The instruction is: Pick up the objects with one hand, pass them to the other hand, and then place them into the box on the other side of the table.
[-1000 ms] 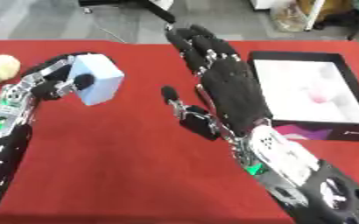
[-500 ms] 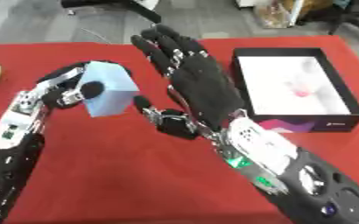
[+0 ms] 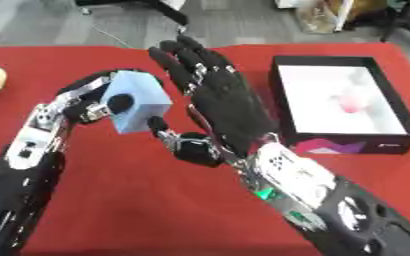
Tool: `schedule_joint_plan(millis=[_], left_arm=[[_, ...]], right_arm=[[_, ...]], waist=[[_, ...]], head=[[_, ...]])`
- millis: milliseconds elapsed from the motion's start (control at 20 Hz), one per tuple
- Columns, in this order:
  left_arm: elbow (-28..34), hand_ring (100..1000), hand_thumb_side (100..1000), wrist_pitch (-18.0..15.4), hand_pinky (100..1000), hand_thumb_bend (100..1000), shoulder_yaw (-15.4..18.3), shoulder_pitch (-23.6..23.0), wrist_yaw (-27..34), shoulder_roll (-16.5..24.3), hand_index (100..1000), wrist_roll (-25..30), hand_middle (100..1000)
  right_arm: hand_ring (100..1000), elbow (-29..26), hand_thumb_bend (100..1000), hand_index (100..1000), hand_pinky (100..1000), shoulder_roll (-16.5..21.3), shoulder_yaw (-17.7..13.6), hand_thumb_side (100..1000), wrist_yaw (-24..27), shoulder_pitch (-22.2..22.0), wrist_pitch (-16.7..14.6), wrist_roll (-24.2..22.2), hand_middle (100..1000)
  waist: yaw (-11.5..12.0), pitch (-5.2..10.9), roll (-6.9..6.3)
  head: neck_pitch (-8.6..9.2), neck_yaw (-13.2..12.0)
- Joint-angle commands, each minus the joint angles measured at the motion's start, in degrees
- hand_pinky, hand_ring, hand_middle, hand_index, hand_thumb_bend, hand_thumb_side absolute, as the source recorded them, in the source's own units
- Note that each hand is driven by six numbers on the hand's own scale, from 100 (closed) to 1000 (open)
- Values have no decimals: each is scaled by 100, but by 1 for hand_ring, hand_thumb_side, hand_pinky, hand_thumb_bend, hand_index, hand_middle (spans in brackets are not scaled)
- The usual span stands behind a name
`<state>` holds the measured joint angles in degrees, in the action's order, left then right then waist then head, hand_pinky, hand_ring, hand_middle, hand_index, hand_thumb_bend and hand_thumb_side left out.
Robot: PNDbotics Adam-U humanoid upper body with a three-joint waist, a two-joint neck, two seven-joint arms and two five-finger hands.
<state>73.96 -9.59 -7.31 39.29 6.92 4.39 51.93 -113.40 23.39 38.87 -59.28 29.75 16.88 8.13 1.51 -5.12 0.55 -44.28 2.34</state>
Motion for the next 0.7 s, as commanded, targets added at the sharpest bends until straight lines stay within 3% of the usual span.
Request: schedule_joint_plan(millis=[50,250,700], left_arm=[[150,452,555,9,649,100,103,87,-56,-17,630,3,425],[260,455,520,-171,658,100,62,127,-97,-3,637,3,428],[214,456,458,-1111,670,100,-635,329,-323,5,640,3,427]], right_arm=[[945,-120,334,972,792,3,-16,338,-36,60,42,0,884],[948,-120,332,976,793,3,-1,342,14,69,29,-48,887],[952,-120,314,978,804,29,23,347,248,160,-85,-182,884]], waist=[[1,53,8],[-10,54,4],[-56,55,-2]], head=[[16,-41],[16,-47],[16,-37]])
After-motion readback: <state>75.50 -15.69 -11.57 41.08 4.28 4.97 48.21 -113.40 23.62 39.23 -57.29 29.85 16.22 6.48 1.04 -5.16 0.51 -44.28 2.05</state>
